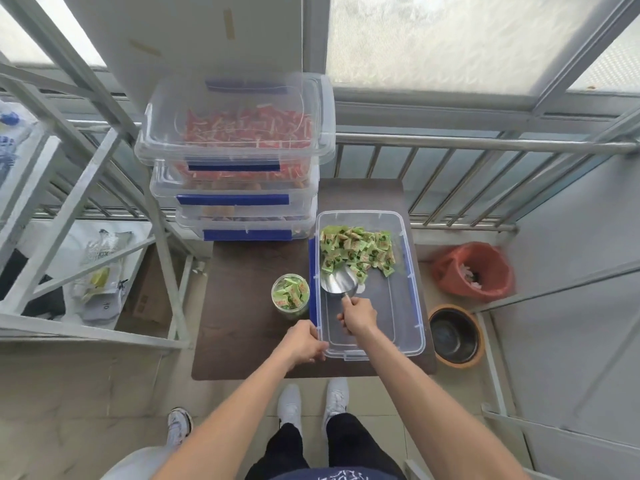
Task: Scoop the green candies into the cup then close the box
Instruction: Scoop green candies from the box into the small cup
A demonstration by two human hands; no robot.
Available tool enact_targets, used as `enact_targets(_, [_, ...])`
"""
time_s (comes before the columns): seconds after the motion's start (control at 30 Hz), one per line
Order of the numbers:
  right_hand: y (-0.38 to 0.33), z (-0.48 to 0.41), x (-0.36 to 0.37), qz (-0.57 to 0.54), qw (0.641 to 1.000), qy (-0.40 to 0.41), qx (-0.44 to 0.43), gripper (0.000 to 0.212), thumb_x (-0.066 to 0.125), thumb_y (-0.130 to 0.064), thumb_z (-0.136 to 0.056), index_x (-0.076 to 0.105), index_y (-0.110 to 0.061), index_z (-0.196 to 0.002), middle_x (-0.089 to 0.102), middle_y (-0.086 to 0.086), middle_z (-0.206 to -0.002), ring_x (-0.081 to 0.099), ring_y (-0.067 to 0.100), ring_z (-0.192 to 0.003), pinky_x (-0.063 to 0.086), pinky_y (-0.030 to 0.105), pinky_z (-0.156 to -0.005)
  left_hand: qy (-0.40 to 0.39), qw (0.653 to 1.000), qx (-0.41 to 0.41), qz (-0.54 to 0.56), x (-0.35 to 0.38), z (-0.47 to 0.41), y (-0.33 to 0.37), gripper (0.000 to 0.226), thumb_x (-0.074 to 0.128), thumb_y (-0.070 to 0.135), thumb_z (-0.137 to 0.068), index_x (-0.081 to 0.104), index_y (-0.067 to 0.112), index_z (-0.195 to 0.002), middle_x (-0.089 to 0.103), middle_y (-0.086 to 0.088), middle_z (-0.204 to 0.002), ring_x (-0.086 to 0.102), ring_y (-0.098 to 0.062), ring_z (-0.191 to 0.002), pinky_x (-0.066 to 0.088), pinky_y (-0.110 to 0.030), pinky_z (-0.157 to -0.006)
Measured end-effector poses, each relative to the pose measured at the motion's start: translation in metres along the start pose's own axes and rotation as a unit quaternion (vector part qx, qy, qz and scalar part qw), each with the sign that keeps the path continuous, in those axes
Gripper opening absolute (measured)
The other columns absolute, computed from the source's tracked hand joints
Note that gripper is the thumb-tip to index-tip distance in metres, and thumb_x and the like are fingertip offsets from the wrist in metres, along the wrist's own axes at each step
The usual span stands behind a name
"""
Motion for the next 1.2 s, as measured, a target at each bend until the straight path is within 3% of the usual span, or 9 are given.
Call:
enact_targets(0.17, [-0.019,-0.027,0.014,-0.080,0.996,-0.015,0.031,0.029,0.048,-0.032,-0.106,0.065,-0.011,-0.097,0.069,0.008,-0.075,0.055,0.018,-0.055,0.044,0.028,-0.047,-0.004,1.000,-0.007,-0.012,0.001,-0.003,-0.009,0.028,0.072,0.006,-0.089,0.046,0.016,-0.087,0.072,-0.012,-0.084,0.079,-0.025,-0.085,0.065,-0.044,-0.081])
enact_targets(0.23, [-0.019,-0.032,0.016,-0.092,0.995,-0.023,0.033,0.024,0.048,-0.030,-0.106,0.066,-0.013,-0.106,0.069,0.007,-0.078,0.051,0.015,-0.052,0.040,0.026,-0.046,-0.008,1.000,-0.009,-0.012,-0.002,-0.003,-0.015,0.027,0.073,0.009,-0.089,0.047,0.016,-0.088,0.072,-0.012,-0.085,0.079,-0.022,-0.083,0.064,-0.040,-0.079])
enact_targets(0.5, [0.008,-0.004,-0.006,-0.153,0.987,-0.042,0.013,0.020,0.056,-0.028,-0.104,0.071,-0.023,-0.091,0.066,0.004,-0.073,0.043,0.012,-0.051,0.030,0.028,-0.047,-0.049,0.998,-0.014,-0.048,-0.011,-0.001,-0.008,0.028,0.079,0.024,-0.088,0.053,0.016,-0.089,0.078,-0.012,-0.095,0.079,-0.024,-0.087,0.052,-0.030,-0.064])
enact_targets(0.63, [0.010,0.020,-0.026,-0.186,0.981,-0.058,-0.016,0.021,0.054,-0.025,-0.106,0.072,-0.016,-0.103,0.062,0.007,-0.075,0.036,0.009,-0.049,0.030,0.022,-0.043,-0.047,0.998,-0.023,-0.041,-0.025,0.005,-0.012,0.040,0.078,0.047,-0.085,0.064,0.012,-0.101,0.078,-0.006,-0.098,0.078,-0.016,-0.086,0.056,-0.028,-0.068])
enact_targets(0.77, [0.004,0.049,-0.047,-0.179,0.979,-0.079,-0.052,0.022,0.054,-0.023,-0.106,0.073,-0.013,-0.112,0.061,0.009,-0.076,0.035,0.008,-0.050,0.030,0.019,-0.042,0.007,0.999,-0.045,-0.020,-0.051,0.002,-0.027,0.047,0.081,0.041,-0.084,0.063,0.008,-0.112,0.077,-0.007,-0.096,0.076,-0.017,-0.080,0.056,-0.033,-0.071])
enact_targets(0.83, [-0.003,0.063,-0.053,-0.161,0.979,-0.098,-0.079,0.023,0.055,-0.024,-0.106,0.074,-0.014,-0.114,0.060,0.008,-0.074,0.036,0.008,-0.050,0.030,0.019,-0.043,0.054,0.998,-0.045,-0.002,-0.067,-0.002,-0.032,0.051,0.084,0.033,-0.081,0.057,0.009,-0.117,0.075,-0.007,-0.097,0.076,-0.020,-0.077,0.054,-0.032,-0.066])
enact_targets(0.9, [-0.012,0.078,-0.055,-0.128,0.979,-0.119,-0.106,0.023,0.055,-0.026,-0.106,0.074,-0.014,-0.113,0.060,0.006,-0.073,0.037,0.009,-0.050,0.031,0.020,-0.045,0.102,0.994,-0.021,0.023,-0.081,-0.001,-0.029,0.060,0.089,0.028,-0.076,0.052,0.012,-0.120,0.074,-0.005,-0.103,0.076,-0.024,-0.088,0.055,-0.033,-0.068])
enact_targets(1.03, [-0.027,0.098,-0.049,-0.013,0.978,-0.145,-0.148,0.022,0.055,-0.031,-0.105,0.075,-0.021,-0.108,0.065,0.001,-0.069,0.043,0.009,-0.050,0.035,0.023,-0.047,0.142,0.987,0.067,0.018,-0.098,0.003,-0.012,0.085,0.096,0.026,-0.065,0.049,0.025,-0.135,0.064,0.003,-0.125,0.060,-0.020,-0.118,0.048,-0.039,-0.103])
enact_targets(1.2, [-0.047,0.116,-0.041,0.225,0.947,-0.079,-0.217,0.029,0.051,-0.034,-0.104,0.073,-0.020,-0.091,0.074,0.002,-0.071,0.050,0.004,-0.047,0.041,0.024,-0.050,0.153,0.978,0.141,-0.003,-0.101,-0.010,-0.010,0.098,0.097,0.035,-0.049,0.050,0.041,-0.135,0.067,0.007,-0.126,0.064,-0.017,-0.117,0.049,-0.041,-0.106])
Point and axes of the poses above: each hand's wrist, its own z-axis away from the middle knuckle, its own x-axis out of the palm, y = z × x, the point moved 4 cm from there along -z, towards the middle knuckle
